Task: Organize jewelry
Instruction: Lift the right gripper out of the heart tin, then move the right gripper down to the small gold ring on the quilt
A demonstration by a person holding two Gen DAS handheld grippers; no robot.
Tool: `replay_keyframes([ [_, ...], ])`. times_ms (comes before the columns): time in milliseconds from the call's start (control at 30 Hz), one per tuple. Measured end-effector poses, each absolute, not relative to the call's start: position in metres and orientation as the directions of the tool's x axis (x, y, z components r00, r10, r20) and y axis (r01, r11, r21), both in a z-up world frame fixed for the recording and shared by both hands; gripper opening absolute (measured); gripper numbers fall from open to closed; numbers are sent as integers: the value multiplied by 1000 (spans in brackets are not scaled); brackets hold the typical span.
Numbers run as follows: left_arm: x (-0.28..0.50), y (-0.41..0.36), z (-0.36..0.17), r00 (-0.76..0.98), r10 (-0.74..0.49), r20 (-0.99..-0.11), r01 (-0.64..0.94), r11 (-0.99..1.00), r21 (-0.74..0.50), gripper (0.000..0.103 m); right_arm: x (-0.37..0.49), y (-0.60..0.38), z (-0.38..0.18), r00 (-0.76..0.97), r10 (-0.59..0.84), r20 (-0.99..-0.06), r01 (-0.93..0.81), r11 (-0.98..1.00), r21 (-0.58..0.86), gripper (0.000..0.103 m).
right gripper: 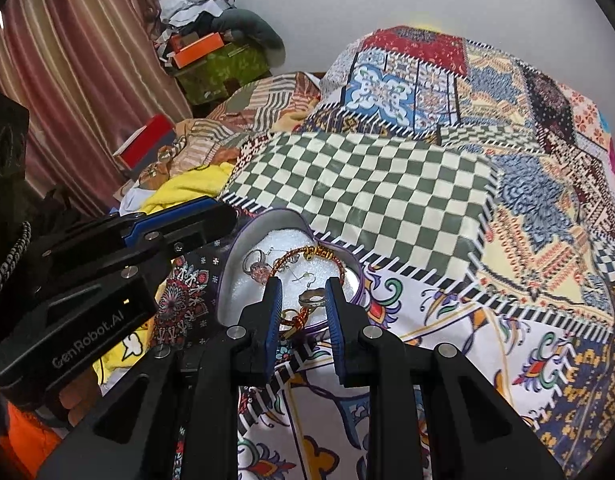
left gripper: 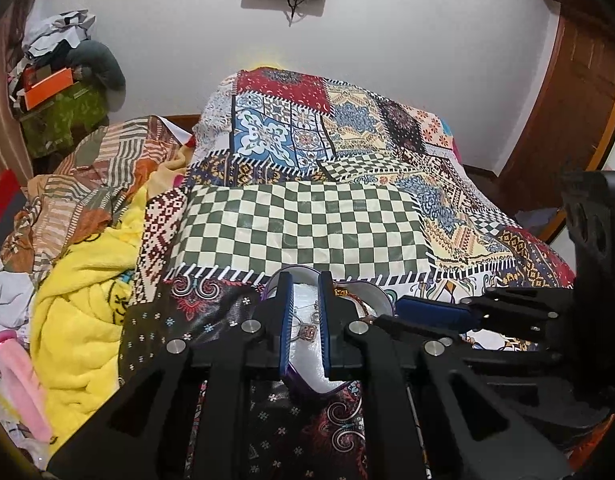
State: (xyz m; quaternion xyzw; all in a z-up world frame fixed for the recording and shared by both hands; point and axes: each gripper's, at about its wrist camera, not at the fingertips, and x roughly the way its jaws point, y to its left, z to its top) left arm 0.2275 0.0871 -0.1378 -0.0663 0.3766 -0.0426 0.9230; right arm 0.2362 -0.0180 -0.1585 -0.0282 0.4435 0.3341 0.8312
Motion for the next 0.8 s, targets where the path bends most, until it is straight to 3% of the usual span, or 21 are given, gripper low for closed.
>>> replay_keyframes([
  [333,204,79,-106,753,-107,-650,36,992,-121,9,221,-47,-119,476,529,-703,-548,803,234,20],
  [467,193,70,-92,772,-101,-627,46,994,-103,16,213,-61,-107,511,521,-683,-530,817,227,20],
  [667,178,55,-75,792,-109,-601,73,994,-84,18,203,-88,-93,563,499,-659,-488,844,222,21],
  [800,174,41,-70,793,-125,-597,94,992,-83,19,199,-108,-89,593,473,-652,-447,866,222,27],
])
